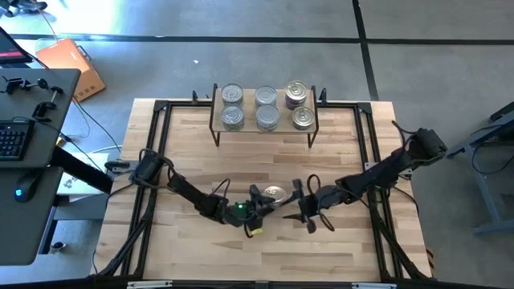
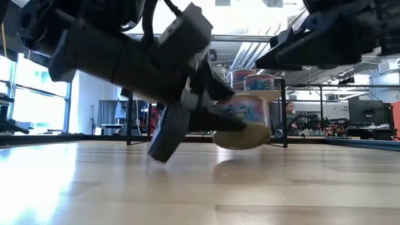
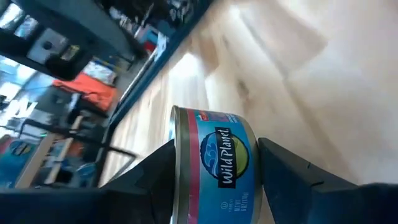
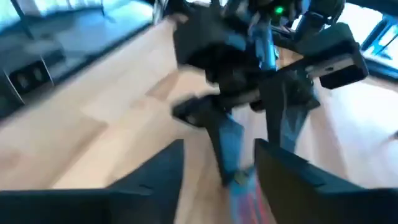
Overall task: Stack canned seafood by type on shelf
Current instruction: Stack the blue tuna can on top of the bottom blue tuna can on the shelf
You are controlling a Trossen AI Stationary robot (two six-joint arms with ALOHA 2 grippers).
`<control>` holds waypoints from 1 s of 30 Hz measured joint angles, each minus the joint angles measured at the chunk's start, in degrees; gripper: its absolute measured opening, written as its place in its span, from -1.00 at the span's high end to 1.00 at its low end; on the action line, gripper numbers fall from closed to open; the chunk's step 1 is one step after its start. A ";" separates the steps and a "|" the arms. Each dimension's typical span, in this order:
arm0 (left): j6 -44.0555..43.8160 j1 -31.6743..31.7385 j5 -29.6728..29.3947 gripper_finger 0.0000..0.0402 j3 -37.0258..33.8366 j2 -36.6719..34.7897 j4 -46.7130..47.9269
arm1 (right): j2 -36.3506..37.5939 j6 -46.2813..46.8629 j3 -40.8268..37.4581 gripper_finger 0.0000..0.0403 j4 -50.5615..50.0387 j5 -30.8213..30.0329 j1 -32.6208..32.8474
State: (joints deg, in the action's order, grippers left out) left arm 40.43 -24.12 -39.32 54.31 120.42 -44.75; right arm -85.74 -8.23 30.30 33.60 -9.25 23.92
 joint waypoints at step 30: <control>-12.57 3.58 7.20 0.06 0.27 -4.15 2.65 | -7.64 -11.87 3.95 0.16 -8.51 -19.76 1.05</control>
State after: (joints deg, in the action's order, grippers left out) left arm 27.86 -20.54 -32.13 54.57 116.27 -42.10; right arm -93.38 -20.10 34.25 25.10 -29.00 24.96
